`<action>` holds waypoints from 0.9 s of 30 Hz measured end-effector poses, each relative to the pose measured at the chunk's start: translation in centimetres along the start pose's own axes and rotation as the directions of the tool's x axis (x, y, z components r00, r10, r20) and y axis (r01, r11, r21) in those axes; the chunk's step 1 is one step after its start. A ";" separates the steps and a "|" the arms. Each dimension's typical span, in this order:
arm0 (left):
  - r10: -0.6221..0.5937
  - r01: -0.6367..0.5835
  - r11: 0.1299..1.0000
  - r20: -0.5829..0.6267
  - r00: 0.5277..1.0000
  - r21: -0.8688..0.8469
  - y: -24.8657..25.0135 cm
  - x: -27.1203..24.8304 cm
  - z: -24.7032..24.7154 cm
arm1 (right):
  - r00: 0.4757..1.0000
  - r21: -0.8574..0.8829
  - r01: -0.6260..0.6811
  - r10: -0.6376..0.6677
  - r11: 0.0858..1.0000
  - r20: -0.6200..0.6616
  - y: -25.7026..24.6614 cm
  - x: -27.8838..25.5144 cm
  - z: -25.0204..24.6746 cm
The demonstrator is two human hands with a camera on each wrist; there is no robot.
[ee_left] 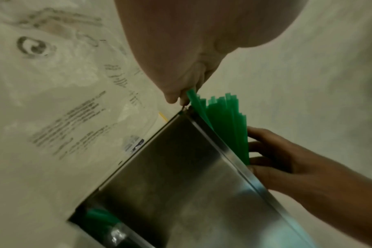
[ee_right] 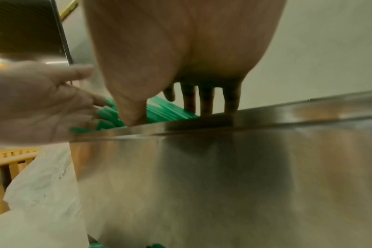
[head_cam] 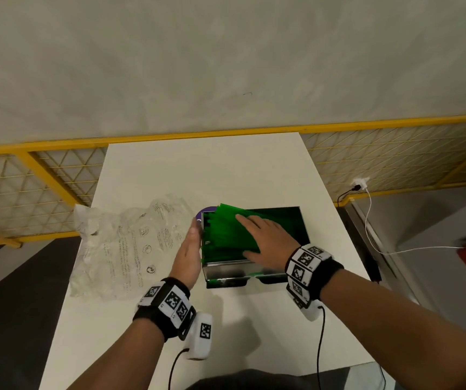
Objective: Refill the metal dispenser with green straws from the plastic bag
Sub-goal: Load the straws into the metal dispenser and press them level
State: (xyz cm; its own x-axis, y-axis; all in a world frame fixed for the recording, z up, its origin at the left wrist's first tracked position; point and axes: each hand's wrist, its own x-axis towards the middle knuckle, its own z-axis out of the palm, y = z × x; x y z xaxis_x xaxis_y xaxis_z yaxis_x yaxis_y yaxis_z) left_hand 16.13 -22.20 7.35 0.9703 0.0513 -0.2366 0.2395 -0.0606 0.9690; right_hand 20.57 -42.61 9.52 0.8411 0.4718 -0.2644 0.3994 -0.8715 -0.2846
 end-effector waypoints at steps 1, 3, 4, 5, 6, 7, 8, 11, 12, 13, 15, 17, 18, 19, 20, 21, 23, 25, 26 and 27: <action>0.015 -0.016 0.999 0.033 0.999 0.037 0.0 -0.2 0.1 | 1.000 -0.040 0.002 -0.002 0.999 0.002 0.0 0.1 0.1; 0.048 -0.048 0.999 0.039 0.998 0.010 0.2 -0.4 0.5 | 1.000 -0.079 0.011 -0.012 0.997 -0.009 0.0 0.3 0.1; 0.066 -0.064 0.996 0.026 0.997 -0.063 0.5 -0.5 0.7 | 1.000 -0.056 0.019 -0.020 0.998 -0.024 0.0 0.3 0.0; 0.079 -0.077 0.987 0.010 0.997 -0.139 0.9 -0.4 0.9 | 0.998 -0.014 0.028 -0.029 1.000 -0.047 0.1 0.4 -0.2; 0.094 -0.091 0.974 0.007 0.996 -0.206 1.3 -0.3 1.1 | 0.997 0.038 0.038 -0.036 0.999 -0.072 0.2 0.3 -0.3; 0.100 -0.092 0.966 0.021 0.995 -0.241 1.6 0.0 1.5 | 0.996 0.087 0.043 -0.036 0.995 -0.087 0.2 0.3 -0.4; 0.109 -0.093 0.963 0.047 0.993 -0.255 2.0 0.0 1.9 | 0.995 0.130 0.041 -0.029 0.991 -0.096 0.3 0.2 -0.4; 0.147 -0.135 0.971 0.047 0.988 -0.195 2.5 0.1 2.2 | 0.997 0.217 0.009 0.009 0.976 -0.083 0.6 0.1 -0.2; 0.154 -0.152 0.976 0.002 0.988 -0.154 2.7 0.2 1.9 | 0.997 0.211 -0.005 0.020 0.977 -0.070 0.7 0.1 -0.1; 0.163 -0.169 0.980 -0.063 0.985 -0.101 2.8 0.4 1.3 | 0.998 0.189 -0.020 0.032 0.982 -0.062 0.9 0.1 0.0; 0.176 -0.178 0.984 -0.173 0.969 0.004 2.7 0.7 0.0 | 0.996 0.165 -0.030 0.043 0.986 -0.080 1.1 0.1 0.5; 0.187 -0.177 0.982 -0.220 0.957 0.063 2.4 0.7 -0.8 | 0.991 0.193 -0.017 0.042 0.981 -0.126 1.3 0.1 1.2; 0.194 -0.179 0.980 -0.225 0.955 0.086 2.3 0.5 -0.9 | 0.988 0.206 -0.007 0.039 0.979 -0.152 1.5 0.0 1.6; 0.202 -0.180 0.977 -0.222 0.954 0.118 2.1 0.2 -0.8 | 0.985 0.212 -0.001 0.038 0.977 -0.170 1.6 -0.1 2.0; 0.209 -0.181 0.973 -0.214 0.954 0.145 2.0 -0.2 -0.7 | 0.983 0.217 0.004 0.037 0.976 -0.181 1.7 0.0 2.3; 0.212 -0.179 0.969 -0.205 0.955 0.169 1.7 -0.5 -0.5 | 0.982 0.236 0.003 0.042 0.972 -0.185 1.7 0.0 2.4; 0.227 -0.185 0.956 -0.175 0.958 0.227 1.2 -1.2 -0.3 | 0.968 0.285 0.052 0.023 0.957 -0.251 1.4 -0.5 1.8; 0.265 -0.221 0.932 -0.127 0.956 0.286 0.8 -1.8 -0.2 | 0.894 0.242 0.150 -0.027 0.959 -0.448 1.4 -2.4 0.4; 0.280 -0.237 0.923 -0.107 0.954 0.302 0.5 -2.1 -0.3 | 0.838 0.210 0.190 -0.047 0.959 -0.543 1.8 -4.0 0.0; 0.282 -0.240 0.919 -0.098 0.954 0.312 0.2 -2.3 -0.4 | 0.807 0.206 0.189 -0.033 0.960 -0.589 2.4 -6.1 -0.1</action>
State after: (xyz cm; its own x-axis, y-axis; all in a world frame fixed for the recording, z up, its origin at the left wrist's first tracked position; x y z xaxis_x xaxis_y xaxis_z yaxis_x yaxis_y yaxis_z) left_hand 13.90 -21.88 8.10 0.9900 0.1299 0.0548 -0.0015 -0.3792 0.9253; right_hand 16.45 -47.59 10.51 0.8809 0.3308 0.3386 0.4675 -0.7199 -0.5130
